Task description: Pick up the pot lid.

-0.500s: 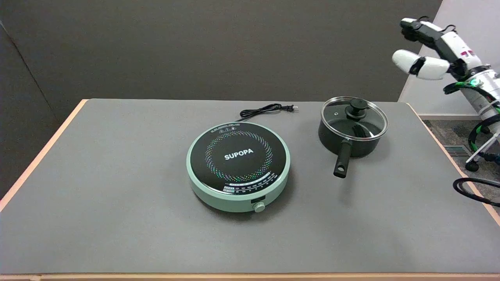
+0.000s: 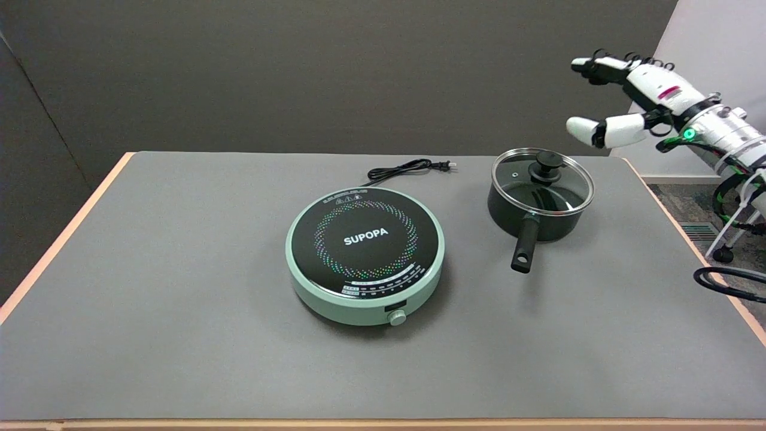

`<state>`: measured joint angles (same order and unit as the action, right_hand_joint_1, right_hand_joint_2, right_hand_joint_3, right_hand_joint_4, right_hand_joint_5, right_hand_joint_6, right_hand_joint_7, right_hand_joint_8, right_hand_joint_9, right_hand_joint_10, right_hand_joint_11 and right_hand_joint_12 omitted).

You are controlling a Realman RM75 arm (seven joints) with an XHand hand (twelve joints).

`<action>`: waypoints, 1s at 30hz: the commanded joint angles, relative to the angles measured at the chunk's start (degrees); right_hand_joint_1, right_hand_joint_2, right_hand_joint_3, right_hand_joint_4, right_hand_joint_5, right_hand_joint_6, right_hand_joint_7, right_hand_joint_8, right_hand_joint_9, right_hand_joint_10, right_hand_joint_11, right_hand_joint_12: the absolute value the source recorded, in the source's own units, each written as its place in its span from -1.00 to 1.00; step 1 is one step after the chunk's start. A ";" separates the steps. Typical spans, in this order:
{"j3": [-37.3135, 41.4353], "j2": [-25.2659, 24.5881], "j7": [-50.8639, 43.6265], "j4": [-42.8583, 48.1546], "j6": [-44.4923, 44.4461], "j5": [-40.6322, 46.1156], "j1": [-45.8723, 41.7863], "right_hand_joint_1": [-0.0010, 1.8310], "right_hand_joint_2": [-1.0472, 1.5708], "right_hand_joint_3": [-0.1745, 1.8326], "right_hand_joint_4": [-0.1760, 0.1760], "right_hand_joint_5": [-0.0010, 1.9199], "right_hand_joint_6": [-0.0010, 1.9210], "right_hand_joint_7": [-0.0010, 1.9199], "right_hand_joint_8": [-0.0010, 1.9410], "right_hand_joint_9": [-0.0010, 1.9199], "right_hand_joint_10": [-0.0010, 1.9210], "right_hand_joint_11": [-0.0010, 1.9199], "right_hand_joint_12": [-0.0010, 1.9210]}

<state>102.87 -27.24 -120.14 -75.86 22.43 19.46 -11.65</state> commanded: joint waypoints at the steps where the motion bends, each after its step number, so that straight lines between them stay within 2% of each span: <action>1: -2.83 3.10 -1.73 -3.52 -6.18 -13.68 0.51 -0.36 0.15 0.07 0.37 -0.70 -0.85 -0.58 -0.84 -0.55 -0.72 -0.84 -0.45; 14: -6.35 3.63 -1.97 -4.92 -11.90 -13.12 1.13 -0.36 0.15 0.07 0.40 -0.71 -0.85 -0.59 -0.84 -0.55 -0.73 -0.84 -0.48; 19: -6.27 3.63 -1.89 -5.47 -14.45 -10.24 1.25 -0.37 0.15 0.07 0.40 -0.71 -0.85 -0.60 -0.84 -0.56 -0.73 -0.84 -0.48; 30: -5.55 4.75 -1.81 -11.75 -23.88 -9.76 1.94 -0.39 0.16 0.04 0.44 -0.71 -0.83 -0.61 -0.83 -0.54 -0.75 -0.81 -0.53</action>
<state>97.81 -23.84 -121.91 -81.66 9.47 8.96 -10.52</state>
